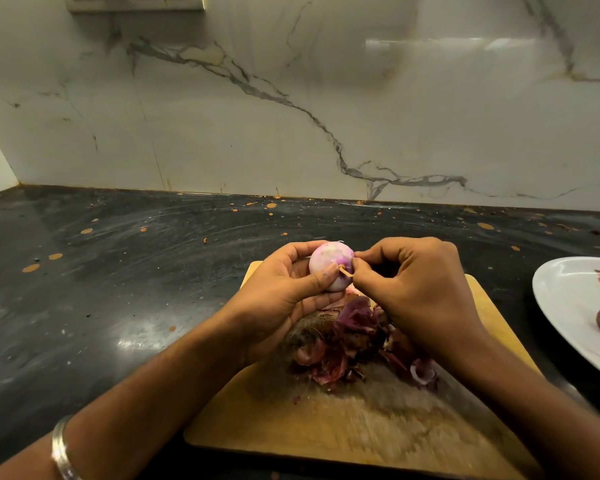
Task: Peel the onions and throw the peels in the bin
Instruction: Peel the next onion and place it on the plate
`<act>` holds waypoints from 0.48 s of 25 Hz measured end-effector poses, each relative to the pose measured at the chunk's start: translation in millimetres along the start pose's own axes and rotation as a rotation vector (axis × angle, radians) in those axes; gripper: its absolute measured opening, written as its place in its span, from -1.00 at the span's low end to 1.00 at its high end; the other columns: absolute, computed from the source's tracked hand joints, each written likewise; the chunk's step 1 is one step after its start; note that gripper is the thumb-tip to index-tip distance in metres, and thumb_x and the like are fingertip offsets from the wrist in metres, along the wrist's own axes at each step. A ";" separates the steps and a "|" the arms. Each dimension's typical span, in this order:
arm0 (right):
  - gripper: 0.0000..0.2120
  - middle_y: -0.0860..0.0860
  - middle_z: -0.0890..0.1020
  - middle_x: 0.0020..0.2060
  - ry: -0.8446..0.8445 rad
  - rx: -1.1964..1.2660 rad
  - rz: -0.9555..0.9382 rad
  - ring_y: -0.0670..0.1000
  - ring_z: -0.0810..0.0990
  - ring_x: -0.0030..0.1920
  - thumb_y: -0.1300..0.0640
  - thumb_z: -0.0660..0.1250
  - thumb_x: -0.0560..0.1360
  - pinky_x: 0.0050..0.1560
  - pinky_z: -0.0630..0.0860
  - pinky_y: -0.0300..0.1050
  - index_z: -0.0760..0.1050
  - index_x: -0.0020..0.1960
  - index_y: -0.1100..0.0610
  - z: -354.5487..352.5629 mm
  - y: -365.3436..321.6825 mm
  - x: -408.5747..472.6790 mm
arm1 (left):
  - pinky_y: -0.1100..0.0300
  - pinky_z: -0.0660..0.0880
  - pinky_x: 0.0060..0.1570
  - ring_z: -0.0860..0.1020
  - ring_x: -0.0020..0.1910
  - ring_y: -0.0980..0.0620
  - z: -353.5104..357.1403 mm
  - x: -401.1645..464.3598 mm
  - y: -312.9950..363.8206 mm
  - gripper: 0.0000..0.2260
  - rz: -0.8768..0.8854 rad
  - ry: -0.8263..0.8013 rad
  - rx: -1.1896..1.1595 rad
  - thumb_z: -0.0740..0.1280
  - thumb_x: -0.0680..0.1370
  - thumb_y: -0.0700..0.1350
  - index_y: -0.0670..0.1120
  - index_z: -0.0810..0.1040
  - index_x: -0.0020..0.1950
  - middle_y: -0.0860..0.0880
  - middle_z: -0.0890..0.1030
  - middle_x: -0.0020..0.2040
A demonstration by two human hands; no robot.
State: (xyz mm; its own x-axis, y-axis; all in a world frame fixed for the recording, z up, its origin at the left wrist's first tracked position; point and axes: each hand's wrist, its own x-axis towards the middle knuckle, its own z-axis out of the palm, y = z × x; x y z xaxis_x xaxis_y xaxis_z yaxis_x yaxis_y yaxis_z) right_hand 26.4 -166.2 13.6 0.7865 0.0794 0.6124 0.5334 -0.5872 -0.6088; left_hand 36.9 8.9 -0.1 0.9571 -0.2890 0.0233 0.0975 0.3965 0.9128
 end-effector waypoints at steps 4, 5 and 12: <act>-0.94 -0.07 0.67 -0.38 0.005 -0.060 -0.054 -0.08 0.62 -0.38 0.23 0.49 0.44 -0.35 0.53 -0.11 0.68 -0.21 0.15 0.8 1.7 1.6 | 0.13 0.66 -0.06 0.70 -0.07 -0.06 0.4 -1.1 0.5 -0.51 -0.010 -0.007 0.015 0.42 0.37 -0.26 -0.22 0.46 0.29 -0.15 0.71 0.04; -0.94 -0.07 0.66 -0.39 0.014 -0.080 -0.063 -0.09 0.61 -0.39 0.24 0.49 0.44 -0.36 0.53 -0.12 0.67 -0.22 0.16 1.2 1.8 1.6 | 0.11 0.66 -0.04 0.70 -0.06 -0.07 0.6 -0.4 0.2 -0.51 -0.012 -0.010 0.013 0.42 0.37 -0.26 -0.22 0.46 0.30 -0.17 0.70 0.04; -0.91 0.03 0.69 -0.38 0.069 0.198 0.261 -0.01 0.71 -0.35 0.25 0.46 0.45 -0.23 0.68 0.07 0.61 -0.21 0.13 -2.1 8.1 7.6 | -0.06 0.56 0.18 0.59 0.23 -0.23 -2.1 3.1 0.8 -0.61 -0.043 -0.106 -0.092 0.28 0.52 -0.23 -0.25 0.44 0.35 -0.30 0.59 0.25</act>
State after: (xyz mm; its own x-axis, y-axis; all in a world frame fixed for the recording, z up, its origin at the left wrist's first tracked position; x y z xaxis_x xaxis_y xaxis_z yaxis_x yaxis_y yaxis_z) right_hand 36.0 -172.0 14.4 0.8852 -0.1114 0.4517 0.3726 -0.4117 -0.8317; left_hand 40.5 10.2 -0.2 0.9176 -0.3963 0.0321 0.1676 0.4588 0.8726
